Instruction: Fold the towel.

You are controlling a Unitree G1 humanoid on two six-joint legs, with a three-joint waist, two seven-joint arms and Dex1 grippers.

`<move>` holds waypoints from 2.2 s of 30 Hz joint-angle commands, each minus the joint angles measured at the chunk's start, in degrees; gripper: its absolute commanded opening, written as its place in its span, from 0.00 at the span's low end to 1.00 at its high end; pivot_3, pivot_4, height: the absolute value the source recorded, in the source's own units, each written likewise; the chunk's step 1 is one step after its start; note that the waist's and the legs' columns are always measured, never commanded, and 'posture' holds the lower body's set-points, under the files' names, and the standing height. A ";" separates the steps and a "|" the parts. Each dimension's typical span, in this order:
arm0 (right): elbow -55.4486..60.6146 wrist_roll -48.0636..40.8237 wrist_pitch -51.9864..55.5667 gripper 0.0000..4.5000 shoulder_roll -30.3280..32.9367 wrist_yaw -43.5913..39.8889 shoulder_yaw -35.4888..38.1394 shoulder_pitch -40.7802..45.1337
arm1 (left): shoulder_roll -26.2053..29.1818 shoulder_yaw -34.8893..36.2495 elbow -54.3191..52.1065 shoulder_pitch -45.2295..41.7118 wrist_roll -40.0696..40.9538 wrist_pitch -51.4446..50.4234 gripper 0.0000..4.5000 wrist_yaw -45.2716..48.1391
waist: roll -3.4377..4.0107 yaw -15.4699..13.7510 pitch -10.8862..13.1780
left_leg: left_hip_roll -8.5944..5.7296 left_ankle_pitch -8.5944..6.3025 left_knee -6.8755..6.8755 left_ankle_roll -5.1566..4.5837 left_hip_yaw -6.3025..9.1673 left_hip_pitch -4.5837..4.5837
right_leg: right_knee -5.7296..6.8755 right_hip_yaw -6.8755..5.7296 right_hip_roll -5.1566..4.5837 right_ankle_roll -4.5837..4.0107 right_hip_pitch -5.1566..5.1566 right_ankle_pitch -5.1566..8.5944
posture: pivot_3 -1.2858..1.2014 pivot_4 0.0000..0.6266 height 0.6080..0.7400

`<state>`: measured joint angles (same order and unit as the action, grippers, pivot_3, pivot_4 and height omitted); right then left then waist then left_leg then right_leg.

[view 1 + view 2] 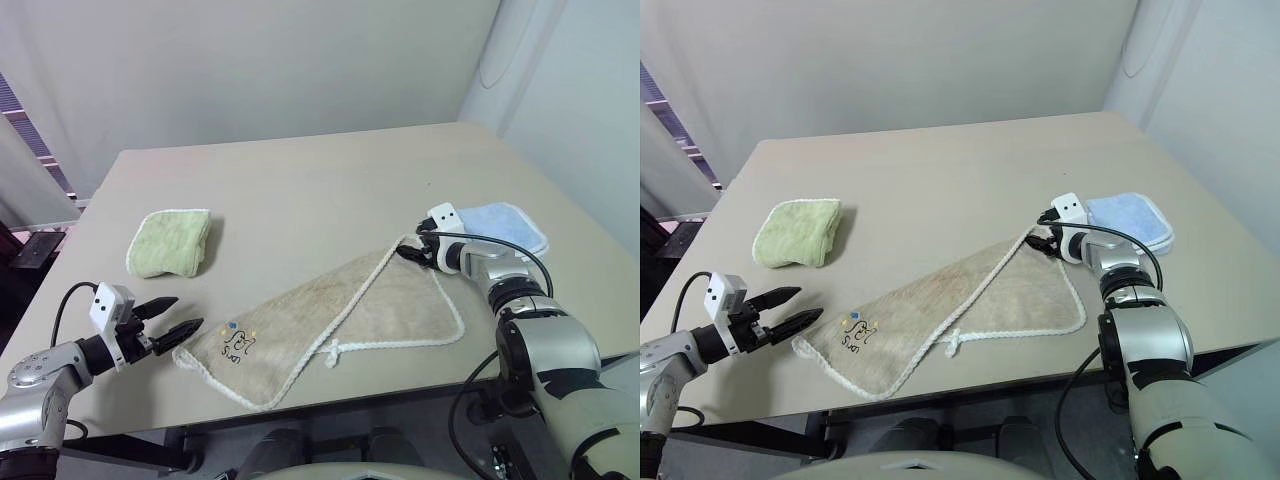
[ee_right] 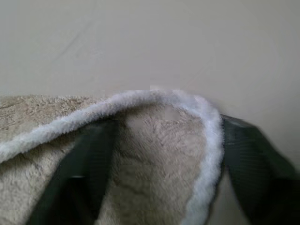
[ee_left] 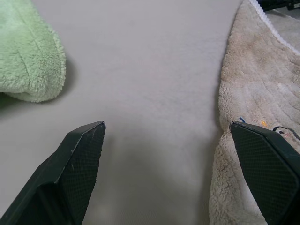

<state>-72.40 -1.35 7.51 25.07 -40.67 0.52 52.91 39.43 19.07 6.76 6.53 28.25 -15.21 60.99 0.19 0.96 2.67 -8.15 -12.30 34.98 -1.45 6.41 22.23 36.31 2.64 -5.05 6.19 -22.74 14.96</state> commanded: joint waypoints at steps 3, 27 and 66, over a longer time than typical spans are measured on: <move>-0.45 1.78 -2.72 0.30 0.51 7.05 0.89 2.02 | 0.71 1.58 -2.72 0.30 0.72 0.30 1.00 -0.77 | 0.03 0.03 0.00 | 0.00 0.00 0.00 0.02 0.00 0.00 | 0.01 0.00 0.01 0.00 0.00 0.00 | 0.52 0.00 1.00; 54.44 -3.84 17.20 0.01 2.17 13.23 4.75 -6.23 | 0.72 -8.75 -25.94 -16.88 9.76 -13.21 1.00 -0.71 | 0.28 -0.40 0.17 | 0.04 -0.01 0.07 0.07 -0.02 0.18 | 0.03 0.13 -0.03 -0.06 -0.19 -0.03 | 0.52 0.00 1.00; 34.89 1.70 9.35 0.00 -5.69 28.16 2.33 3.00 | 0.40 -48.77 -19.04 -28.73 -13.56 -26.69 0.96 7.12 | 0.28 0.04 0.17 | 0.12 0.20 -0.19 0.32 0.08 0.17 | 0.14 0.17 0.24 -0.03 -0.37 -0.13 | 0.52 0.00 1.00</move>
<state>-41.13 0.41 17.13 19.49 -13.18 2.29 54.69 39.83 -28.07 -13.53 -21.42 16.57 -42.02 68.52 0.46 1.00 2.84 -8.03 -12.10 34.80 -1.13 6.49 22.39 36.45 2.81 -4.81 6.16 -23.11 14.83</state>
